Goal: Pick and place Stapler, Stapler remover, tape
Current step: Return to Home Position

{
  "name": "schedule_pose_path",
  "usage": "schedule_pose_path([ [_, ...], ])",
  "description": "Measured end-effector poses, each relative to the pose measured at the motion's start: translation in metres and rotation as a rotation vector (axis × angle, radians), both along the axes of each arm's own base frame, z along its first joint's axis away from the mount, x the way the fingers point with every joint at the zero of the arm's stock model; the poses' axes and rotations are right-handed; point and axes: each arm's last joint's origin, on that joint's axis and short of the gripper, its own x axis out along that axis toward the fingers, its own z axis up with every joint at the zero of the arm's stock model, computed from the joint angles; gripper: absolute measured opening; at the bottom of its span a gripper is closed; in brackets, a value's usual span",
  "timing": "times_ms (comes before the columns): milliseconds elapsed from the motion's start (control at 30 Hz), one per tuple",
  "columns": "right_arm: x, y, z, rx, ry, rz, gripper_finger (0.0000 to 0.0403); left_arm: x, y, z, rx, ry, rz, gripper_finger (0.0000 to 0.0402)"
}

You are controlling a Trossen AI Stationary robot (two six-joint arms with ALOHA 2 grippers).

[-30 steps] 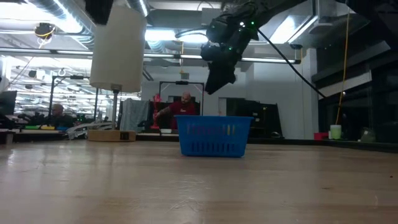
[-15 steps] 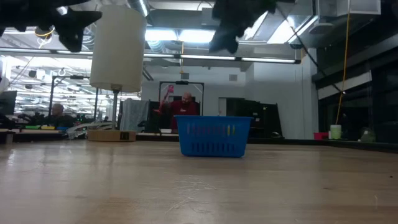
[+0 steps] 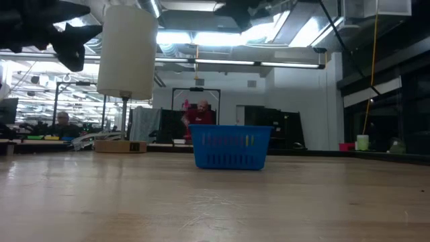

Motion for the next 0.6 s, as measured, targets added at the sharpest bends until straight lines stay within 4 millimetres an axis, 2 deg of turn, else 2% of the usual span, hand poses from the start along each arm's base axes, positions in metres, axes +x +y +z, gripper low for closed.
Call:
schedule_pose_path([
  [167,0.006,0.019,0.005,0.022,-0.045,0.049,0.0181,0.0,0.0,-0.001,0.049,0.009,0.011,0.0173],
  [367,0.012,0.038,0.012,0.049,-0.132,0.216,0.0181,0.0,0.0,-0.002,0.114,0.024,0.029,0.0169],
  [600,0.014,0.044,0.013,0.086,-0.13,0.212,0.0181,0.003,0.007,-0.009,0.094,0.095,0.098,0.0173],
])
